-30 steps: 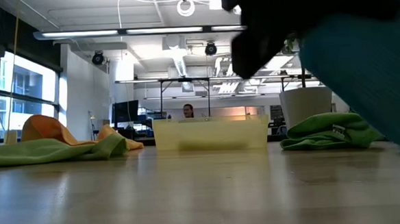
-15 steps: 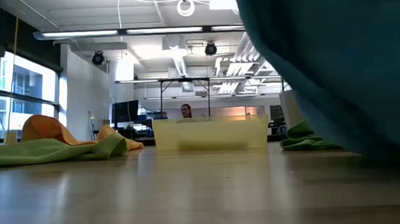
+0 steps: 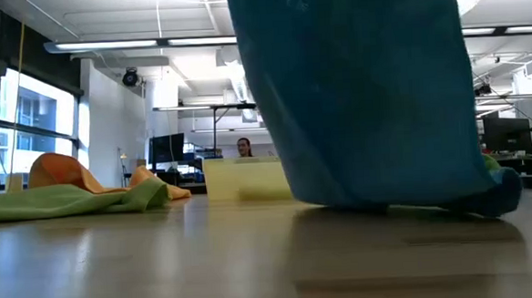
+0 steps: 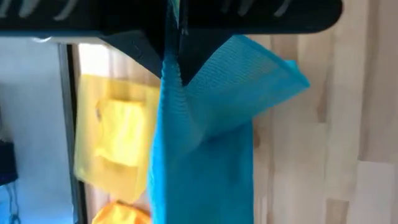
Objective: Fold microfiber towels
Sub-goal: Fold the blue microfiber towel
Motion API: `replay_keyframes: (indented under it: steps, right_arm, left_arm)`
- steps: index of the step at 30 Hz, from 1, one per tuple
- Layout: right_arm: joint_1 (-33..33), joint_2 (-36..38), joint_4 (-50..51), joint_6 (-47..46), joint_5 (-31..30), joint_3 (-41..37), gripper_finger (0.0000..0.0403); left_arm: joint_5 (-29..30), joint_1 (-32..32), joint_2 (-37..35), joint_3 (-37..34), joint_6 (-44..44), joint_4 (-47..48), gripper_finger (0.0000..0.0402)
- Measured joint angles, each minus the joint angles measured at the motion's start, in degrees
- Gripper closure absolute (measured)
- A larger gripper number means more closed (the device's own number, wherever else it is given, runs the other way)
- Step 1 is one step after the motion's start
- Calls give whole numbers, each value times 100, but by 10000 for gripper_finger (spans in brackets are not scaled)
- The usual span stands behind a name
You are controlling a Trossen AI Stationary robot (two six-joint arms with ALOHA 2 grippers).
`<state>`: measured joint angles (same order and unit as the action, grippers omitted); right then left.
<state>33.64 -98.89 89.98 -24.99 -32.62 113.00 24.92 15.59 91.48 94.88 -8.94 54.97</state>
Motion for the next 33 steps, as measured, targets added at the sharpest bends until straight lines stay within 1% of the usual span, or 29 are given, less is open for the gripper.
replay_keyframes:
  steps: [3, 8, 11, 13, 18, 20, 23, 26, 30, 33]
  right_arm:
    - [-166, 0, 3, 325, -72, 276, 403]
    - [-376, 0, 2, 1114, -426, 745, 403]
    - [-524, 0, -1, 1619, -442, 944, 403]
    - [-649, 0, 1, 1988, -442, 980, 403]
    - [-950, 0, 4, 2971, -429, 980, 403]
    - [-1016, -1, 4, 3247, -447, 980, 403]
    - [-1082, 35, 4, 3351, -723, 978, 402]
    - [-1194, 67, 3, 3457, -1071, 978, 402]
    - [-1469, 76, 2, 3556, -1388, 978, 402]
    - [-1714, 76, 2, 3556, -1709, 978, 402]
  left_arm:
    - [220, 1, 3, 215, 226, 255, 401]
    - [881, -15, 4, 692, 859, 667, 401]
    - [1129, -71, 3, 1090, 1048, 852, 401]
    - [1091, -118, -8, 1258, 1248, 870, 401]
    - [356, -290, 0, 1400, 2017, 906, 401]
    - [413, -324, 2, 1400, 2109, 1081, 401]
    - [1057, -329, 5, 1400, 2139, 1436, 401]
    - [1624, -351, 5, 1398, 2492, 1742, 401]
    - [2253, -482, 7, 1398, 2992, 1785, 401]
    - [2891, -634, 7, 1398, 3227, 1783, 401]
